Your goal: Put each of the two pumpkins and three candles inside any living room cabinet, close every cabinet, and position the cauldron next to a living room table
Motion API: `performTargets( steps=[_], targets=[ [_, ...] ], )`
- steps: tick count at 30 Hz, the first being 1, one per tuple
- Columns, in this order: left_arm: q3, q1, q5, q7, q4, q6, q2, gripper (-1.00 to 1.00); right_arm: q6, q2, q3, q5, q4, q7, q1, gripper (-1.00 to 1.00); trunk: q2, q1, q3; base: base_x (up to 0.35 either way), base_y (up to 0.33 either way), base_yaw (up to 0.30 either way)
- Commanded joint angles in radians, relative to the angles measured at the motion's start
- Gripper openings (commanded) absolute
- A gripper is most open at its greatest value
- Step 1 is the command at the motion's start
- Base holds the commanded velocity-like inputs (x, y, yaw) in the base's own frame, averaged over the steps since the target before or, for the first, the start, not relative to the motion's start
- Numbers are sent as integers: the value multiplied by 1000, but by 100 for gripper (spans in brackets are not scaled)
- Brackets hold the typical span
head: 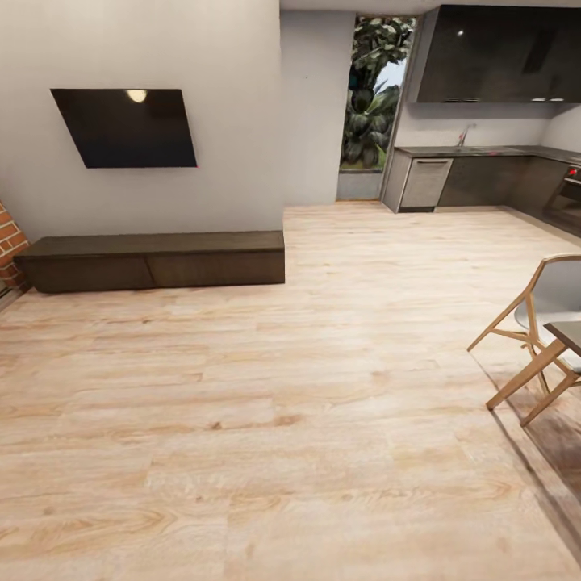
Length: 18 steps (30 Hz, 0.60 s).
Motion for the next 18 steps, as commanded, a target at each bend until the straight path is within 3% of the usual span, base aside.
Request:
performTargets(
  steps=[1, 18],
  targets=[
    [-8, 0, 3, 6, 0, -3, 0, 100, -3, 0, 7, -2, 3, -3, -1, 100, -1, 1, -1, 309, 0, 0],
    [-8, 0, 3, 6, 0, -7, -2, 100, -4, 2, 8, 0, 2, -3, -1, 100, -1, 1, -1, 309, 0, 0]
  ],
)
